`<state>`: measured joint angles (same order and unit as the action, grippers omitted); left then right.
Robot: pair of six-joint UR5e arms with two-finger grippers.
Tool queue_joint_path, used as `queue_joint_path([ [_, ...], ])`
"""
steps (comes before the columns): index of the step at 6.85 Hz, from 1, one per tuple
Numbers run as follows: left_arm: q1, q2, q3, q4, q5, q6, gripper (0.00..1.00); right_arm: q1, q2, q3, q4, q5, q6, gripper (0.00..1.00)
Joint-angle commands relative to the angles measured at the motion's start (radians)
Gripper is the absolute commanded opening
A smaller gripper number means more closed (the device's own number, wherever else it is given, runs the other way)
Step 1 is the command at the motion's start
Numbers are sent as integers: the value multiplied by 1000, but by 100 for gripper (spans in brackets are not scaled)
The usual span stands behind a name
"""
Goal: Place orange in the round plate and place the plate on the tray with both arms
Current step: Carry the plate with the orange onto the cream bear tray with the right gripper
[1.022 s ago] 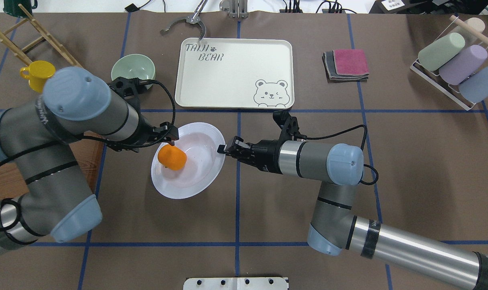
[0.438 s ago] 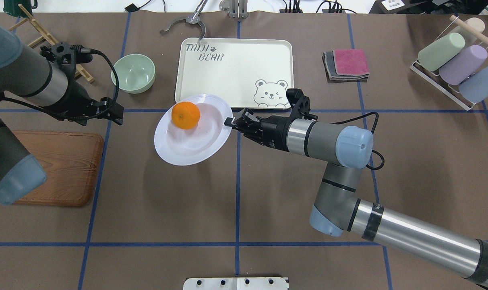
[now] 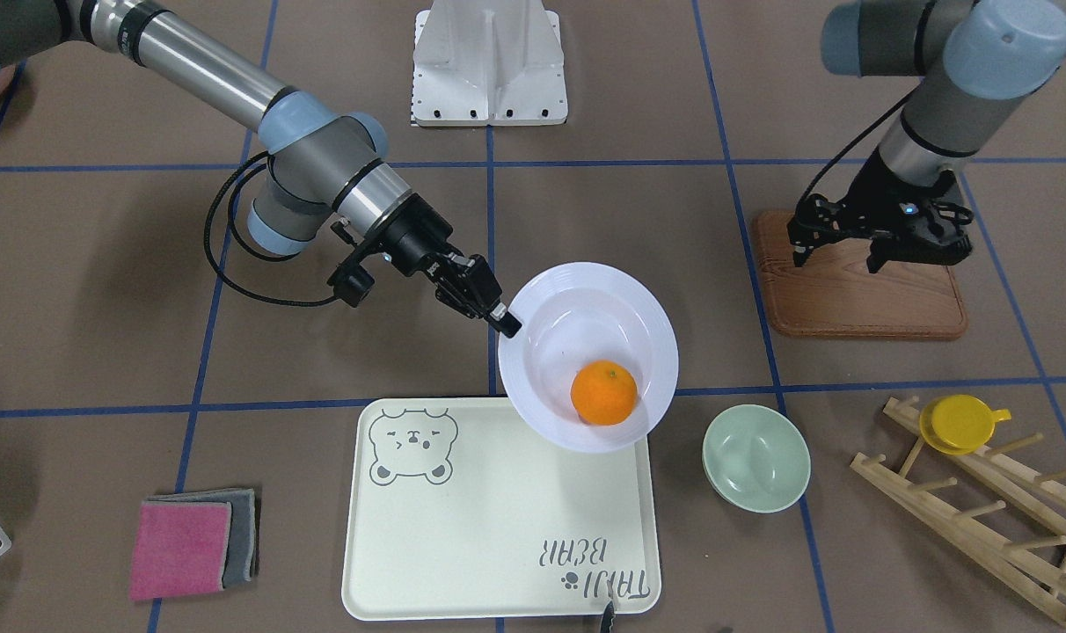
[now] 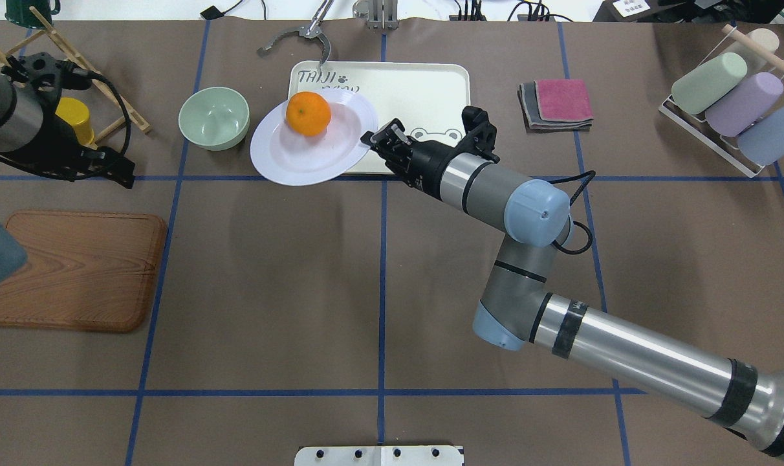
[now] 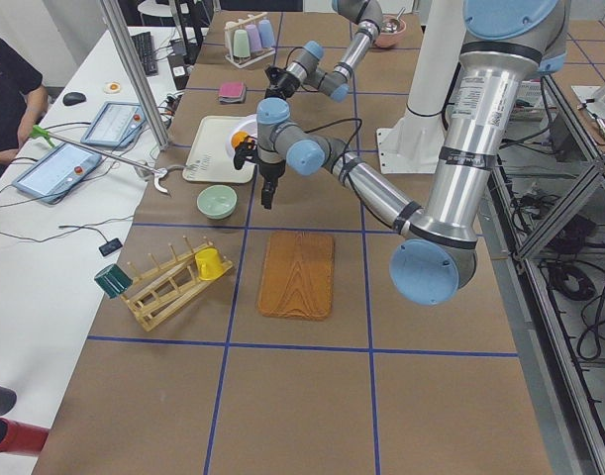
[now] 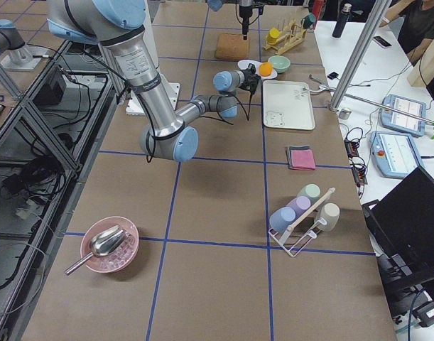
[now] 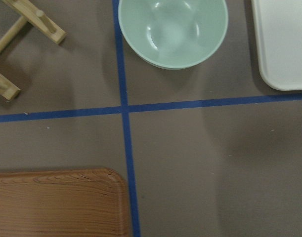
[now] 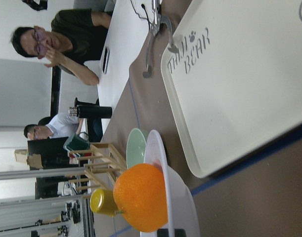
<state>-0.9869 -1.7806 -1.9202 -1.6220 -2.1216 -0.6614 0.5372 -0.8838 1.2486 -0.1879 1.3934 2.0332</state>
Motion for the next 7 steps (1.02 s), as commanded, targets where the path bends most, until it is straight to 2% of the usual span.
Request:
queue_joint_path([
  [1, -91, 27, 64, -4, -4, 169, 97, 41, 31, -64, -78, -129, 71, 0],
  [2, -91, 27, 73, -4, -4, 169, 97, 41, 34, -101, -125, -189, 91, 0],
  [4, -91, 29, 75, -6, -4, 169, 97, 29, 89, -110, -355, -237, 174, 0],
  [6, -95, 29, 75, -6, -4, 167, 97, -9, 88, -110, -357, -252, 177, 0],
  [7, -95, 29, 75, -6, -4, 167, 97, -38, 88, -110, -357, -293, 177, 0],
])
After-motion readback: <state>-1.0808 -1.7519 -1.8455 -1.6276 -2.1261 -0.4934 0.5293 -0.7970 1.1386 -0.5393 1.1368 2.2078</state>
